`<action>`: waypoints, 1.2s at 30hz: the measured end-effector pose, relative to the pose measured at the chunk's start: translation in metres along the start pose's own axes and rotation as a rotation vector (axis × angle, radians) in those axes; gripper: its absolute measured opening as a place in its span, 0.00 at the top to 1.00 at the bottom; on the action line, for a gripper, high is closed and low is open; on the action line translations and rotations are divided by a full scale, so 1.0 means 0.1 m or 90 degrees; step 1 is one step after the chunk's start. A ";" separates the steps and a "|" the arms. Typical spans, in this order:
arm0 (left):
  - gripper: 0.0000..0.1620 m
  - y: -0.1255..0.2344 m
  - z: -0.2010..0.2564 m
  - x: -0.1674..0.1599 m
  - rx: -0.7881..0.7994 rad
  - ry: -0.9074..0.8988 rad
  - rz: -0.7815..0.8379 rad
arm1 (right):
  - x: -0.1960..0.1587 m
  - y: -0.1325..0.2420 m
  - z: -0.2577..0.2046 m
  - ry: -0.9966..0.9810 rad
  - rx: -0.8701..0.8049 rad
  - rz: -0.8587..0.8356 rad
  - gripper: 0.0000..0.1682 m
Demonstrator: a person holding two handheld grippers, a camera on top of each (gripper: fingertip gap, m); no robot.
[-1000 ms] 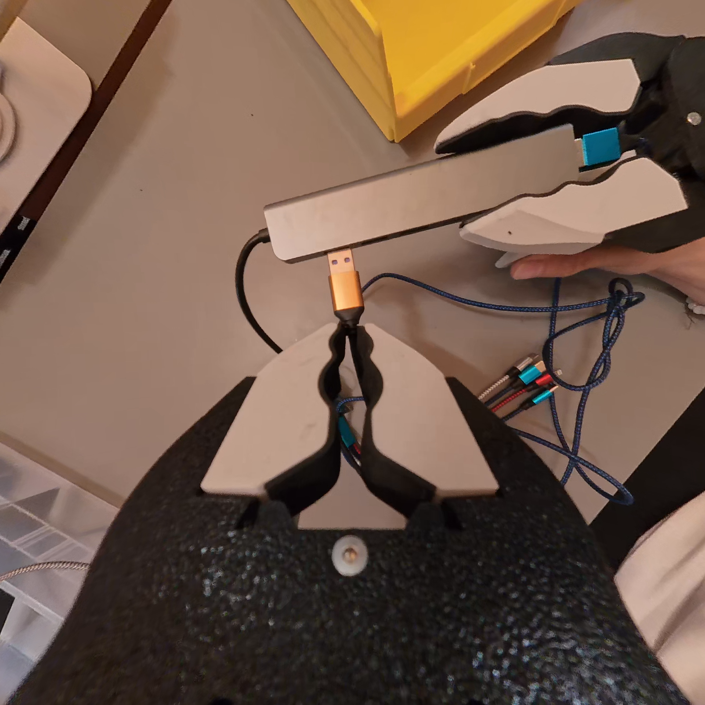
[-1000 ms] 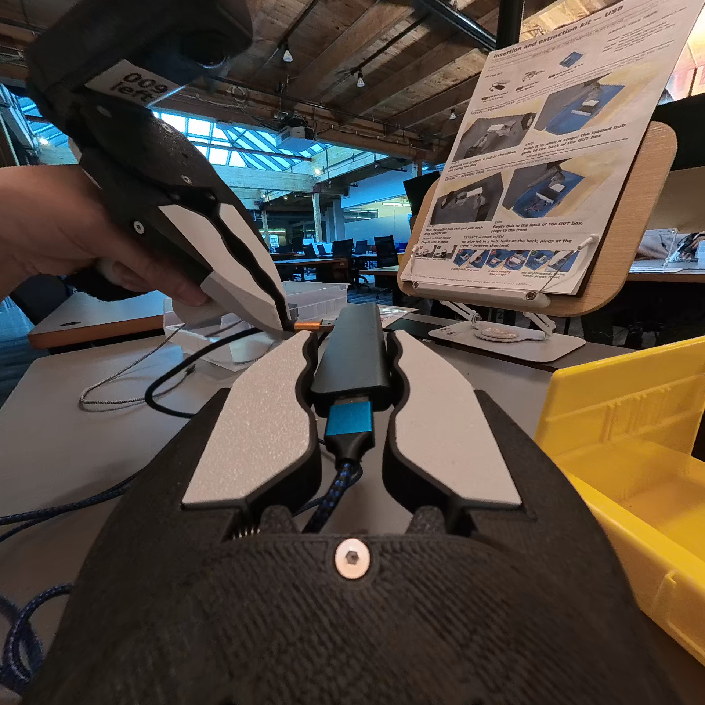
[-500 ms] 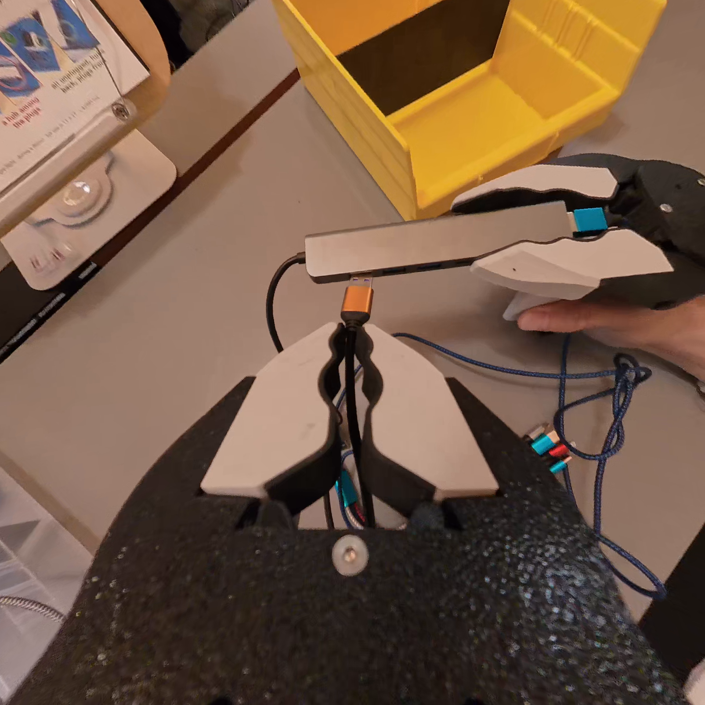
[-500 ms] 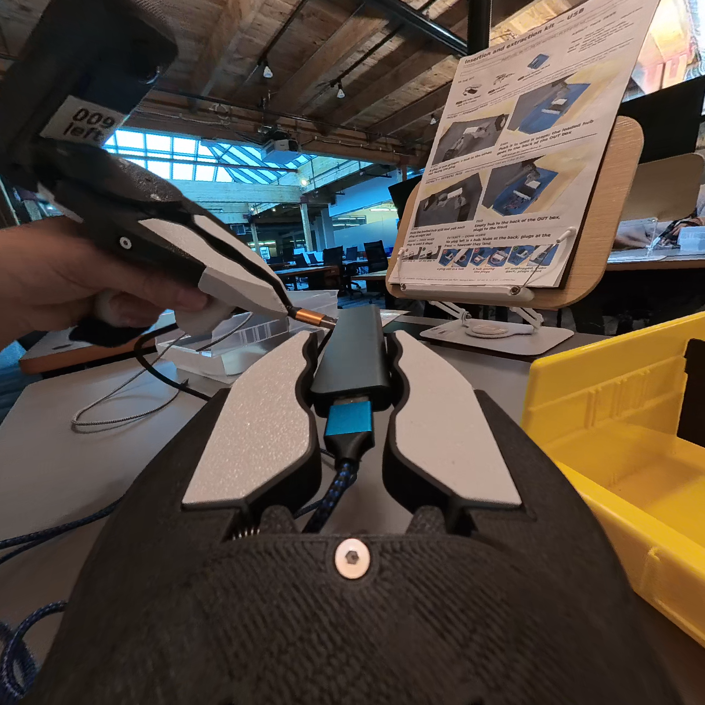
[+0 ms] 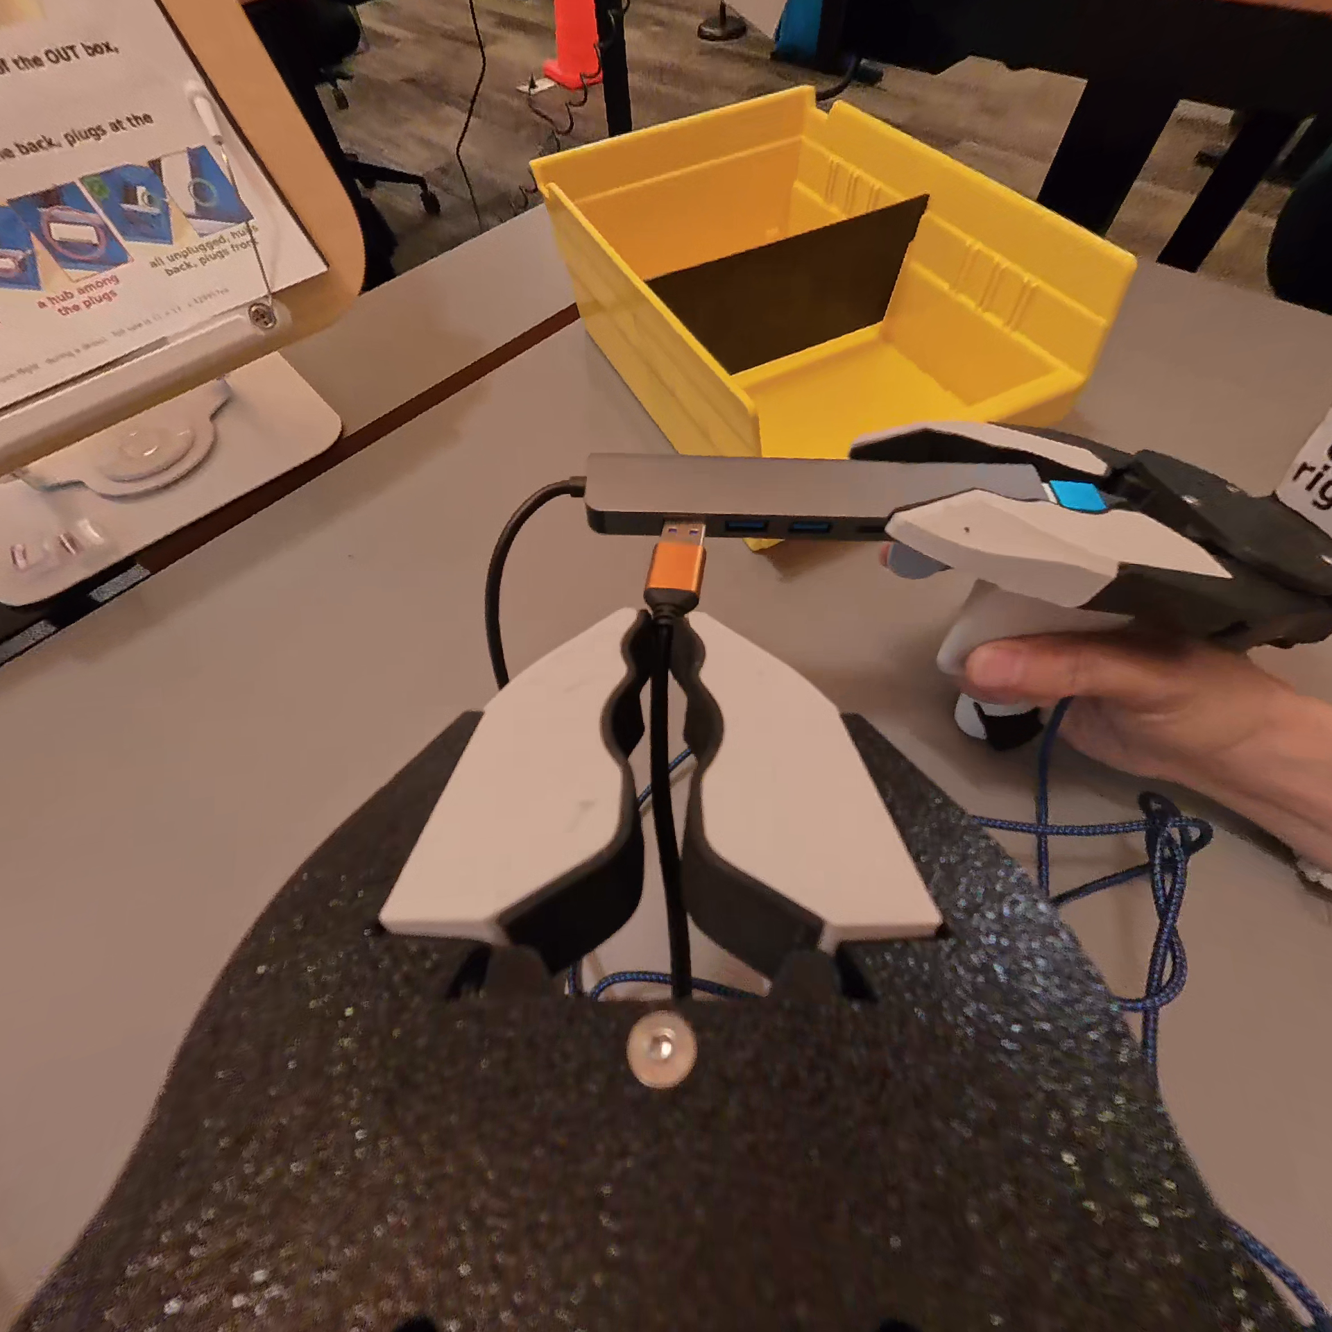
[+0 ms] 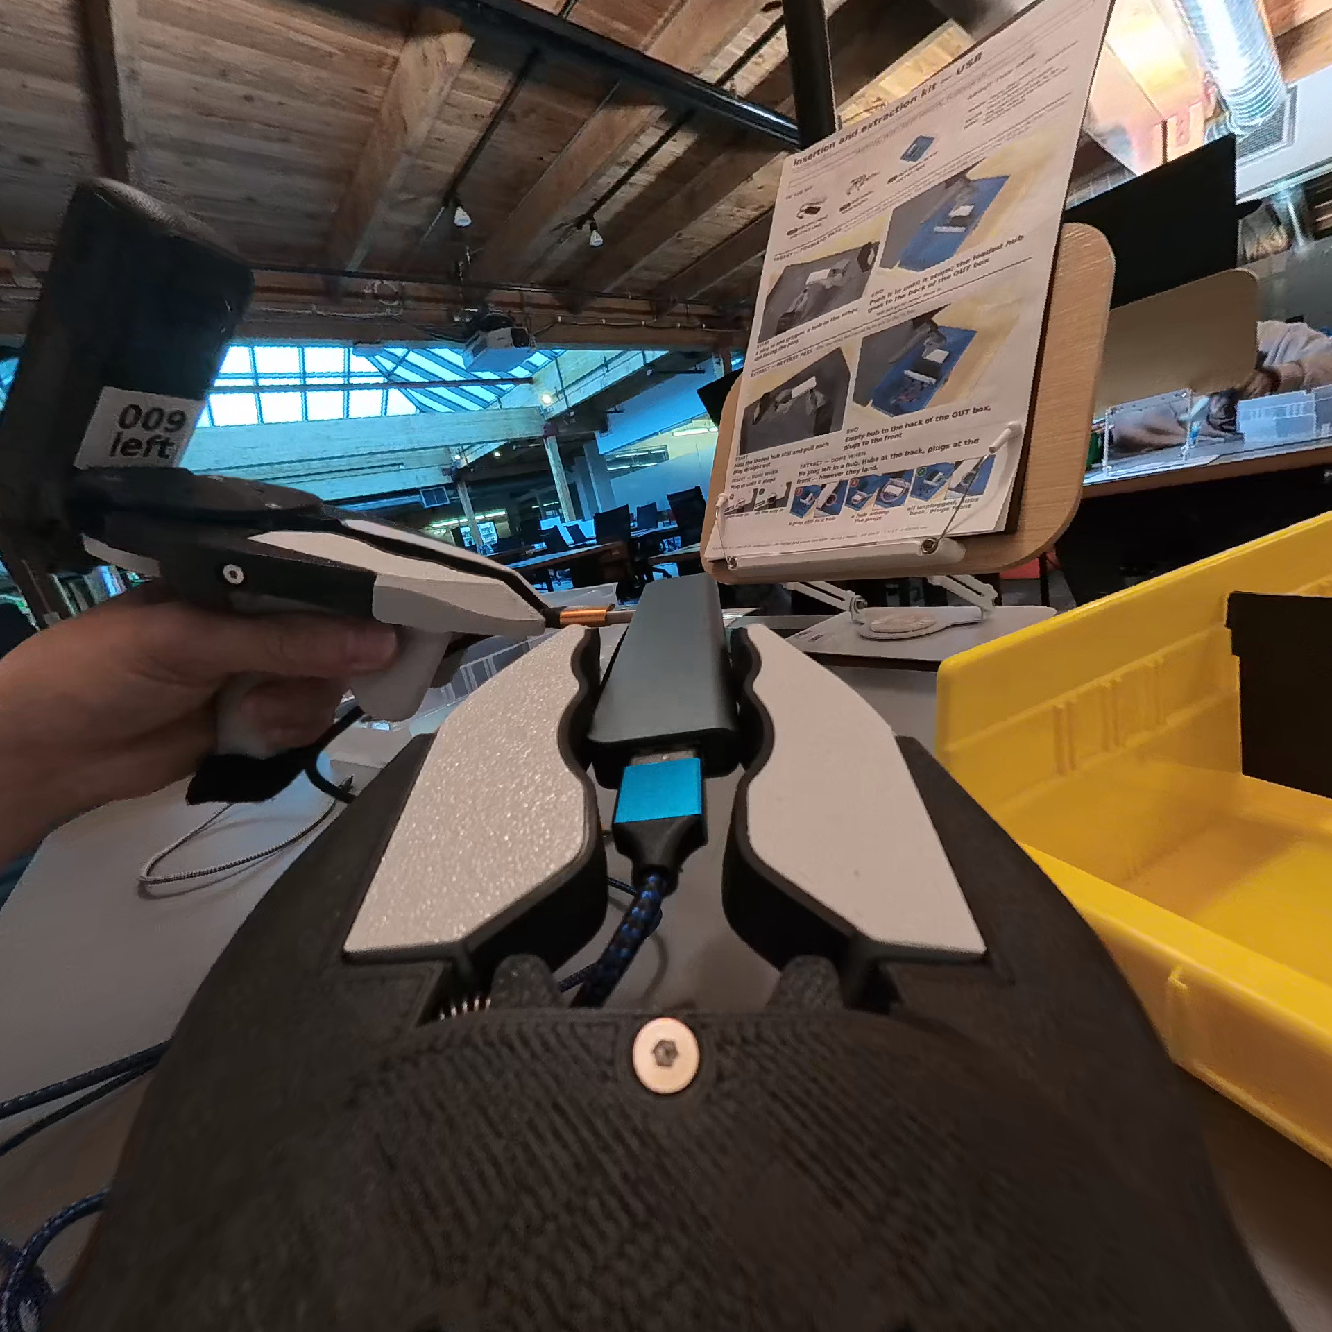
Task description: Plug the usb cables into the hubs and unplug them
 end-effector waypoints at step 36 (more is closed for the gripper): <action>0.97 -0.04 -0.02 -0.16 0.004 -0.163 0.156 | -0.02 -0.04 -0.06 0.006 0.025 -0.021 0.77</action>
Point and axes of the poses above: each gripper's, where its closed fingertips meet, y back along the fingers, x out of its top, z = x × y across the jaws, the point moved 10 cm from there along y, back along the fingers, and after that the axes turned 3 degrees about -y, right-handed, at the moved point
